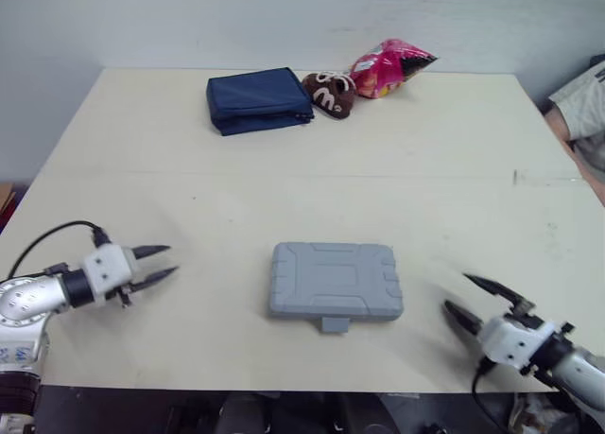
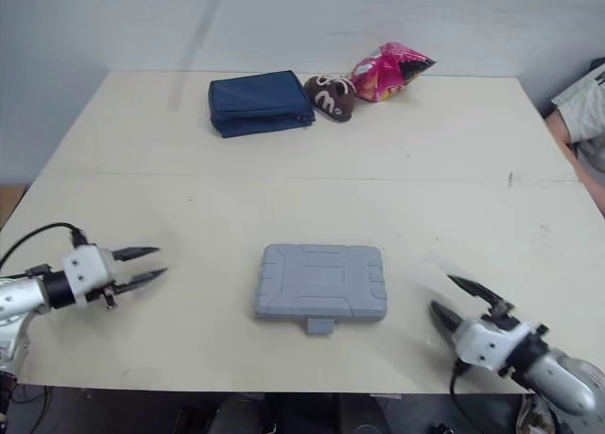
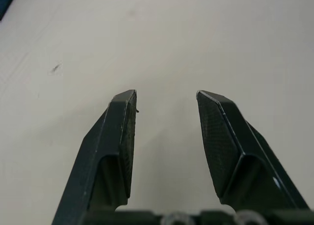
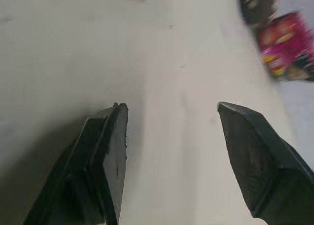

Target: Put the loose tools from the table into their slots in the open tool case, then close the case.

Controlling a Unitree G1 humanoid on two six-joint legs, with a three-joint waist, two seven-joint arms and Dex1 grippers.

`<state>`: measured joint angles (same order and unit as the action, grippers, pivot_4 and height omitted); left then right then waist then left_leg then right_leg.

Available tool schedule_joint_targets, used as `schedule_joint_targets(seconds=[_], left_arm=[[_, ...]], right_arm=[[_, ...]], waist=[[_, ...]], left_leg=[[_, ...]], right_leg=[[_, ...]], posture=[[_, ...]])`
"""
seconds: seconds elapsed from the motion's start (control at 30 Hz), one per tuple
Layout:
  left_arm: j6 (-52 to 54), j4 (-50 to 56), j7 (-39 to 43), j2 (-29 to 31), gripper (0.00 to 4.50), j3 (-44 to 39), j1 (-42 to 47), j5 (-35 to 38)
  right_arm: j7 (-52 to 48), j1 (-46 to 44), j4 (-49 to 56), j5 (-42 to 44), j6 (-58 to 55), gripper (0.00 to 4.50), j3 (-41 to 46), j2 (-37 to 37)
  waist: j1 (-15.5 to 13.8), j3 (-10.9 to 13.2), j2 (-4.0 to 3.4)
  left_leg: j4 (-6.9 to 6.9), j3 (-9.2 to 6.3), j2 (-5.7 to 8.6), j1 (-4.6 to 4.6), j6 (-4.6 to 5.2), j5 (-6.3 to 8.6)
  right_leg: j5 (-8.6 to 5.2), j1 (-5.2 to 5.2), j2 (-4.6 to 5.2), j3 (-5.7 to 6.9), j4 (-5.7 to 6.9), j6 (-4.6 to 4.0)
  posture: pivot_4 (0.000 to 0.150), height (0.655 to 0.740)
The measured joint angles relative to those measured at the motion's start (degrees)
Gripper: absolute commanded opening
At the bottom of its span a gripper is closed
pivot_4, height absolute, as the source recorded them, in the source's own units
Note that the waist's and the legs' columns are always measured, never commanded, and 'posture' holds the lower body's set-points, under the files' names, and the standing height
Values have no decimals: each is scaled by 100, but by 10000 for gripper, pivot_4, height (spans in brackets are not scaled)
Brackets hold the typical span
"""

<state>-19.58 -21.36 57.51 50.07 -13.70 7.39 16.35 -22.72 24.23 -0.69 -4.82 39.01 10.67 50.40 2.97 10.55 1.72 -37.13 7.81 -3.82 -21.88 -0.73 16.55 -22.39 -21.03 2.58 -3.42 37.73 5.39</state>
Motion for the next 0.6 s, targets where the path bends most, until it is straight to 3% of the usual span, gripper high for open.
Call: schedule_joint_targets(seconds=[0.07,0.13,0.23,0.27,0.43,0.6], left_arm=[[327,28,101,-128,19334,82,271,140],[781,223,226,-292,13838,250,581,280],[1375,654,399,-510,1483,593,996,401],[1517,736,435,-583,0,737,1150,388],[2020,577,561,-1145,0,1605,2177,-24],[1871,-555,703,-1675,0,2324,3278,-734]], right_arm=[[-424,150,271,699,-398,29041,-19,3],[-926,416,941,1811,-1234,22703,-41,64],[-1479,677,1903,2812,-2266,7862,-87,254],[-1626,717,2150,2943,-2504,2232,-130,321],[-2082,613,2937,3066,-3588,1012,-648,447],[-2149,0,2987,2768,-4274,1012,-1151,262]], waist=[[-4,4,6],[0,4,6],[-11,3,7],[-4,3,7],[-49,2,10],[-106,1,13]], left_leg=[[1,-4,4,30,10,13],[2,-6,1,66,8,29],[1,-14,-2,63,5,29],[1,-13,-3,63,4,29],[-15,-10,-2,58,1,27],[-25,17,-1,57,2,27]], right_leg=[[2,38,5,3,-5,3],[2,76,3,4,-11,3],[1,76,-3,5,-12,3],[1,75,-4,5,-12,3],[1,71,-10,0,-12,3],[1,53,-17,-2,-7,4]], posture=[[1500,7400],[1500,7400],[1500,7400],[1500,7400],[1500,7400],[1500,7400]])
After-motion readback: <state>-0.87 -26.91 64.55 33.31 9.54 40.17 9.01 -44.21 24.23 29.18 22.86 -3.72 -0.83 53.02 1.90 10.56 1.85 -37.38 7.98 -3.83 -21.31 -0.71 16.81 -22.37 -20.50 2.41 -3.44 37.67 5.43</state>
